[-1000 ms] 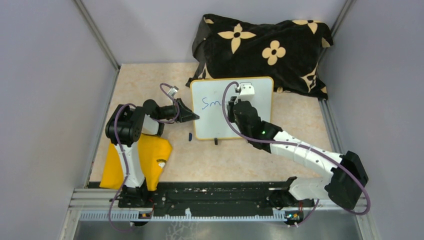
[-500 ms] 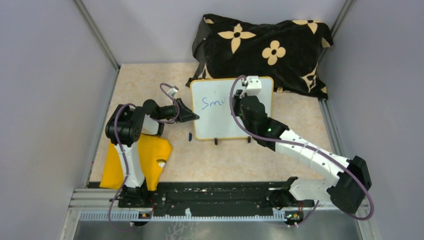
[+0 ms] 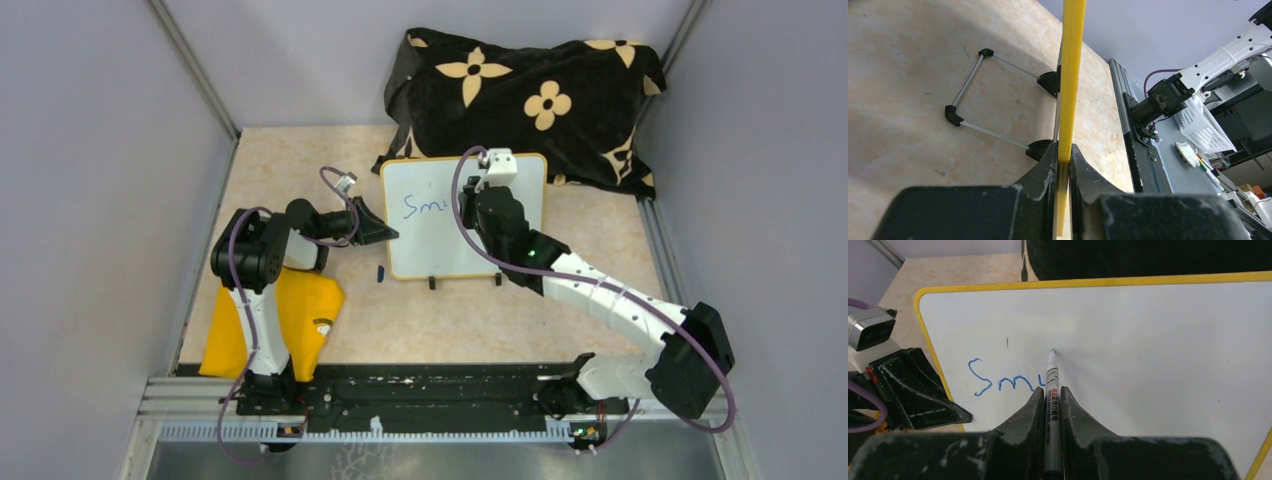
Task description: Write a sentence on the whiteboard
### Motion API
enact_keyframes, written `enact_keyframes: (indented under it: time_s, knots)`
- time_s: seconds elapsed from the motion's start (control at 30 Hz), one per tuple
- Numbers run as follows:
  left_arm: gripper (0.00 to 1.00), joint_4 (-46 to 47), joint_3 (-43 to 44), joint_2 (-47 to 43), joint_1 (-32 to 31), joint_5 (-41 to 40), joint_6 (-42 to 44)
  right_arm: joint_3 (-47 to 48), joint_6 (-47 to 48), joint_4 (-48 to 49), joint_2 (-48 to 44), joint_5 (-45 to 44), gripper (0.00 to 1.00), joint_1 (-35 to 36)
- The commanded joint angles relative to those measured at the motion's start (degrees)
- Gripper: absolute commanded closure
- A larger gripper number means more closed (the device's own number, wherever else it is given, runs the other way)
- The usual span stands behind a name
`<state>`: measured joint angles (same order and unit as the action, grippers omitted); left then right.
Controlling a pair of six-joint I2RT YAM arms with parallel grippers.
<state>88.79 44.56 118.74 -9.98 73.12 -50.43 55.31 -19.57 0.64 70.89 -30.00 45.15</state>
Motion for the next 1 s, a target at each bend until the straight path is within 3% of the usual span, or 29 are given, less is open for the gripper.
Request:
enact_keyframes:
  time_s: [0.0,0.97]
  knots:
    - [1.0,13.84,0.37,2.08,-0.57,0.27,-0.37,3.33,-0.19,2.07,0.46,0.12,1.0,-0.86]
    - [1.0,13.86,0.38,2.17,-0.57,0.3,-0.45,-7.25,-4.31,-2.08,-4.25,1.17,1.0,-0.85]
